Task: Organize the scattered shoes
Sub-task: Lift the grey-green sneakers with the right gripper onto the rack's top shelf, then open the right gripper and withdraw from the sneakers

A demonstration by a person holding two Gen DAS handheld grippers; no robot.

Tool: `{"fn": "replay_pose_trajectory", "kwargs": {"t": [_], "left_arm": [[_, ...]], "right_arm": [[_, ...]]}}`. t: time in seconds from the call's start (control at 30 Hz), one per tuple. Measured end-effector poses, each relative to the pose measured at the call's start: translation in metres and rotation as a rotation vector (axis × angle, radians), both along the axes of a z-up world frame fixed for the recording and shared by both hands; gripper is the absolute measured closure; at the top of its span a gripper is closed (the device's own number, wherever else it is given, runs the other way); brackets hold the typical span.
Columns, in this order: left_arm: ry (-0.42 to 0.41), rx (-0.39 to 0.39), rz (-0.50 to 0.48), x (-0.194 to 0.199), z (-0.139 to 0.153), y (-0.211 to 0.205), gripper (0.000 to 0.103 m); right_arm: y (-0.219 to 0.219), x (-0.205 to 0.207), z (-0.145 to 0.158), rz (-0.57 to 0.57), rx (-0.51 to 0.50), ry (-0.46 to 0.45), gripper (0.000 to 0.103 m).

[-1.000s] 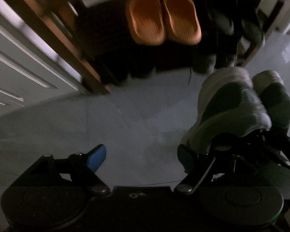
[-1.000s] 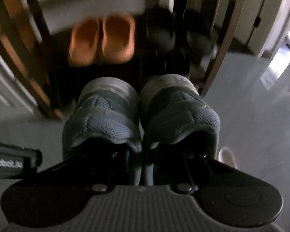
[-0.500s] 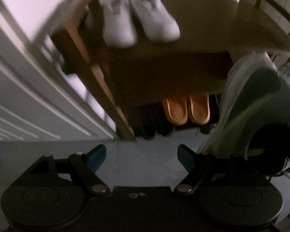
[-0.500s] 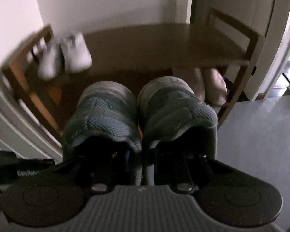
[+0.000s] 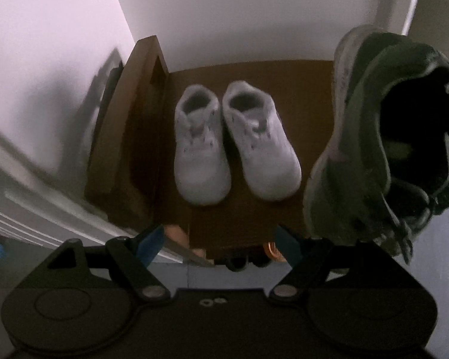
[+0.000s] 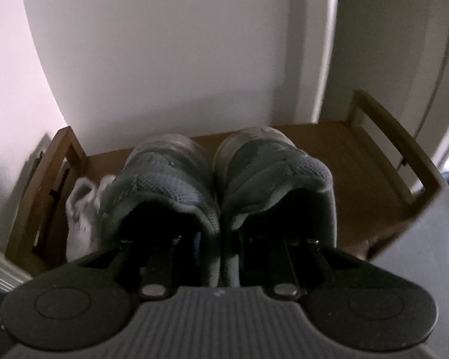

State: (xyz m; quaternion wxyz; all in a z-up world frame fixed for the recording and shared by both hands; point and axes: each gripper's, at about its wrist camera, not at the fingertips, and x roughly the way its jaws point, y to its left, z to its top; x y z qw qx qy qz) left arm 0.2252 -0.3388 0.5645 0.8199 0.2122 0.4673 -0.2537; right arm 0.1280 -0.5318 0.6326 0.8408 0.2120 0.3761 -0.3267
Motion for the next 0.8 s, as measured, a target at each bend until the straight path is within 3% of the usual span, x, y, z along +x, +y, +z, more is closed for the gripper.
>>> {"fn": "replay_pose_trajectory", "kwargs": {"t": [0.23,0.53,0.63,0.73,0.8], "left_arm": [[0.038,0.023,0.063,0.026,0.011,-0.029,0.022],[0.065,0.056,0.108,0.042,0.001,-0.046,0.022],[0.066,0.068,0.107,0.041,-0.002,-0.047,0.022],[0.067,0.067,0.101,0.038,-0.002,-0.048,0.022],[0.067,0.063,0.098,0.036,-0.002,-0.048,0.022]], "right_arm": [[-0.054,0.053,-0.019,0.051,0.065,0.078,0.078],[-0.094,0.106,-0.069,0.096,0.125,0.141,0.077],[-0.098,0.12,-0.072,0.103,0.064,0.151,0.076],[-0.097,0.132,-0.073,0.113,0.05,0.201,0.067],[-0.093,0.13,-0.066,0.125,0.005,0.204,0.036]]}}
